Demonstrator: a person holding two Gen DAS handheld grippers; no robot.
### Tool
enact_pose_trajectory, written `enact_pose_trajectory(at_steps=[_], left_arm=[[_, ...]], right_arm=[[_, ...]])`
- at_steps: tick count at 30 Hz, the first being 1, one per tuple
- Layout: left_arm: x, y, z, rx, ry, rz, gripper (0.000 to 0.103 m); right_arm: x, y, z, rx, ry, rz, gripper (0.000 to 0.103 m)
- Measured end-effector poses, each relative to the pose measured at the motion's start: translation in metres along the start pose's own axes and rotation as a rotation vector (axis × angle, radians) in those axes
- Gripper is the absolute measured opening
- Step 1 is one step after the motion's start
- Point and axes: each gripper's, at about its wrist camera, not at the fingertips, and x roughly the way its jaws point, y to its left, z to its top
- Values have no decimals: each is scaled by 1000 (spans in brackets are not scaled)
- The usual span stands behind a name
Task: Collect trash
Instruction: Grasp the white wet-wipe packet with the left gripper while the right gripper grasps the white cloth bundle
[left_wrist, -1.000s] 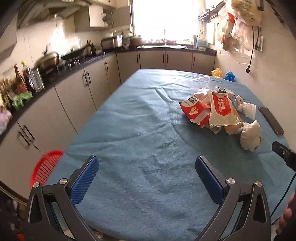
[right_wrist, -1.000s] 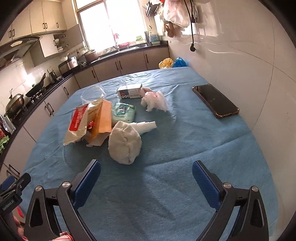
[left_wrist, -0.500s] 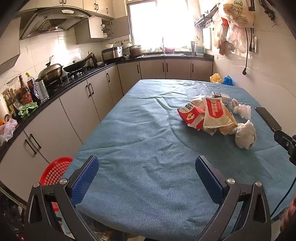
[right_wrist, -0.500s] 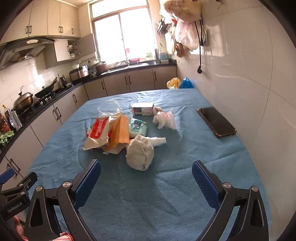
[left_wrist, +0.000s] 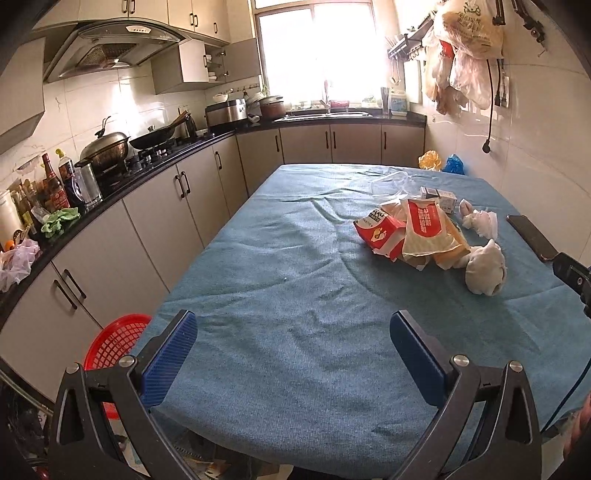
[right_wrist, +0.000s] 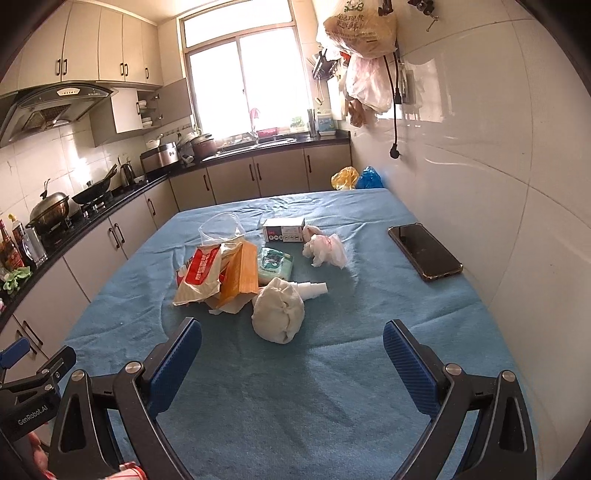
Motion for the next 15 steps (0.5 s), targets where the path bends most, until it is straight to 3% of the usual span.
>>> enact_pose_trajectory(at_steps=[15], left_arm=[[29, -2, 4, 28, 55, 13, 103]], right_arm=[[26, -1, -6, -5, 55, 21, 101]])
